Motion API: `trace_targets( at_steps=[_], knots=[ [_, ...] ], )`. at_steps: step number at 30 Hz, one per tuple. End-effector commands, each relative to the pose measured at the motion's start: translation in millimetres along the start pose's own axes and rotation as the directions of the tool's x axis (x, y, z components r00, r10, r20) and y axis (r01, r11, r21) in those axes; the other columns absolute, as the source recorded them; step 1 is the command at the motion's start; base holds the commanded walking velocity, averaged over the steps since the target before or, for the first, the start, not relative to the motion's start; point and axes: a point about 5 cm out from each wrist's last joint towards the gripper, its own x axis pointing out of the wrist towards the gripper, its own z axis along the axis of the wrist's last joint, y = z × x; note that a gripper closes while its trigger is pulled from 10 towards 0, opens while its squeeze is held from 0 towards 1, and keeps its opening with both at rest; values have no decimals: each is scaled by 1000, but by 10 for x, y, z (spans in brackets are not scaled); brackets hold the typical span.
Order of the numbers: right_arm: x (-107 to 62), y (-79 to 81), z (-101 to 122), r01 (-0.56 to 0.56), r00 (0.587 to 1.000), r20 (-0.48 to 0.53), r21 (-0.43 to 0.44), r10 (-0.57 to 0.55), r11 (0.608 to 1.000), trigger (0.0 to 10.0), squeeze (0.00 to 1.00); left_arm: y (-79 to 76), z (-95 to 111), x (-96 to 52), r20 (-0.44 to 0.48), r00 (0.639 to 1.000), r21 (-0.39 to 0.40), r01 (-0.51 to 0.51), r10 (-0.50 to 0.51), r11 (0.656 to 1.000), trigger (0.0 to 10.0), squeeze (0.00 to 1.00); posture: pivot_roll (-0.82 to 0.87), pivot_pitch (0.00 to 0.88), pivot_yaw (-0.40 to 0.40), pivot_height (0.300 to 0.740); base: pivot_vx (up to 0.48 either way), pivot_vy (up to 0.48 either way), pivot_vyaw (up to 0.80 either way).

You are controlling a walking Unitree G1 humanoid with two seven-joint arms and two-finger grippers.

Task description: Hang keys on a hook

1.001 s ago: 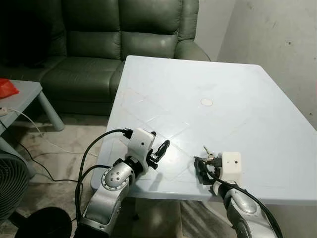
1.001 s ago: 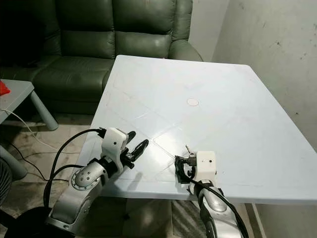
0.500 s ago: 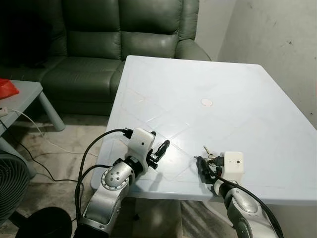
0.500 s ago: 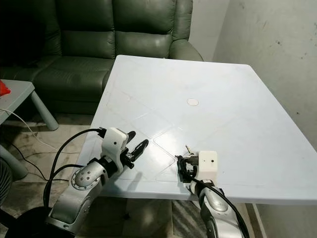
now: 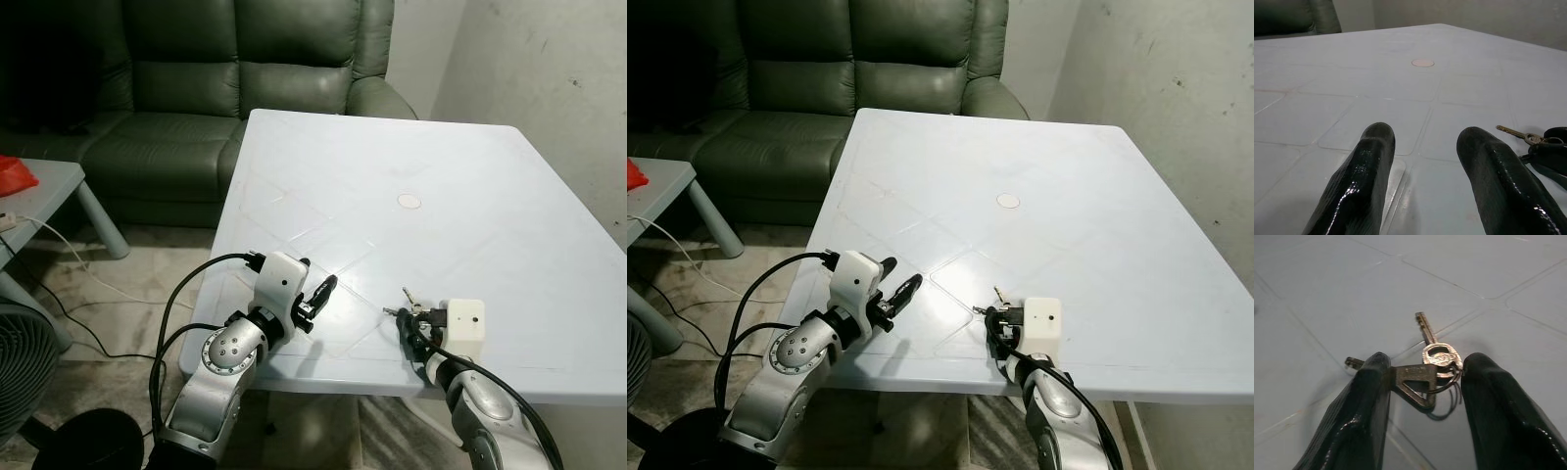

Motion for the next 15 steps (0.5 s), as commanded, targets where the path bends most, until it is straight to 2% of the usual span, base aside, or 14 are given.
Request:
trace_targets(
  at_steps=[1,15],
  knots=[
    [-8,11,41,-18,1000,19,13,17,1000,10000,0,-25,53,18,16,1000,18,11,-12,1000,10000,0,-138,24,-31,740,0,0,0],
    [-26,-32,52,-27,999,45,-18,27,999,10000,0,-23,52,15,13,1000,25,12,-13,1000,10000,0,-137,24,-28,740,0,0,0]
  ],
)
